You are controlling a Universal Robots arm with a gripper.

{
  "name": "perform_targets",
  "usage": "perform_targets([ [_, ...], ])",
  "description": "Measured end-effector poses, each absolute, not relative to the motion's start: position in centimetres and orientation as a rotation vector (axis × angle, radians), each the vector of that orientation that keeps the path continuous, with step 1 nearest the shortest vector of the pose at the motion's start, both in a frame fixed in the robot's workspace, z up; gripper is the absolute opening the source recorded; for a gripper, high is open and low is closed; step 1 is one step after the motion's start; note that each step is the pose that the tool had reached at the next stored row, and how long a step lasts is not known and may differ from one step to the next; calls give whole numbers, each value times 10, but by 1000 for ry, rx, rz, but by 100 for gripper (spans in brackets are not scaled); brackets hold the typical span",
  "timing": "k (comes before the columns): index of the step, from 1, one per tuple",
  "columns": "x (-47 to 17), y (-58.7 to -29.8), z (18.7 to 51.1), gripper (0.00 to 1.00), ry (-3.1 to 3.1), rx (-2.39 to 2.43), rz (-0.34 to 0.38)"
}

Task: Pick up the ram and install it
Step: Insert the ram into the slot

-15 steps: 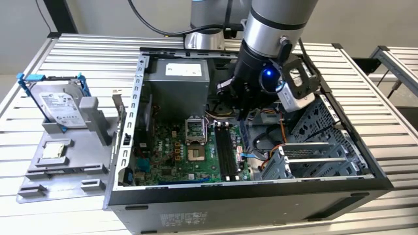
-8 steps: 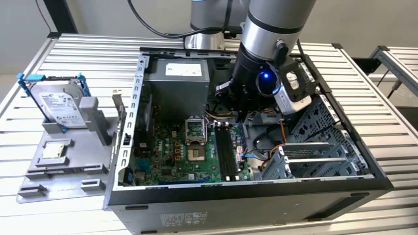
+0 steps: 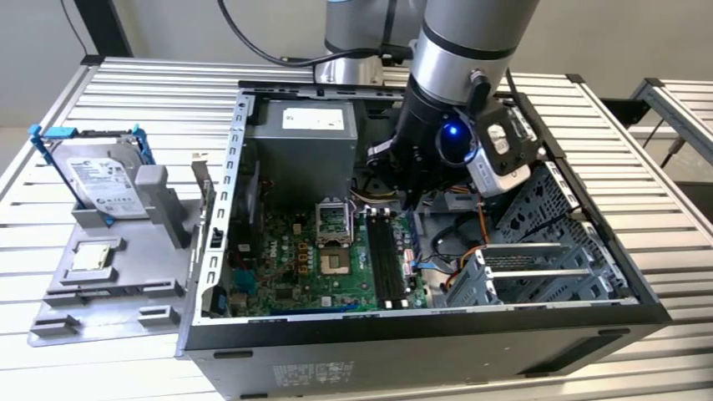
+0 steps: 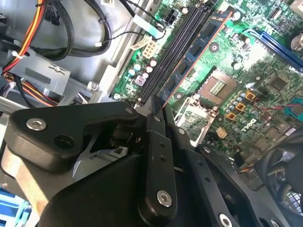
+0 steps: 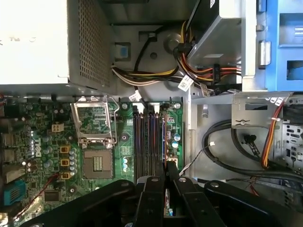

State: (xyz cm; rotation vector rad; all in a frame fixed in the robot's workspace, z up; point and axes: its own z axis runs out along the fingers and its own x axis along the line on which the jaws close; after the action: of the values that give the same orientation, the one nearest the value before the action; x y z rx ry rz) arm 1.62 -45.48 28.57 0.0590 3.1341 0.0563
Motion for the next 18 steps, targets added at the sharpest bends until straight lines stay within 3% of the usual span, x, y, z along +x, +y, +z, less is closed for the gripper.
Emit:
perform_targets([
  [18,16,-455,282,0,3135,59,54],
])
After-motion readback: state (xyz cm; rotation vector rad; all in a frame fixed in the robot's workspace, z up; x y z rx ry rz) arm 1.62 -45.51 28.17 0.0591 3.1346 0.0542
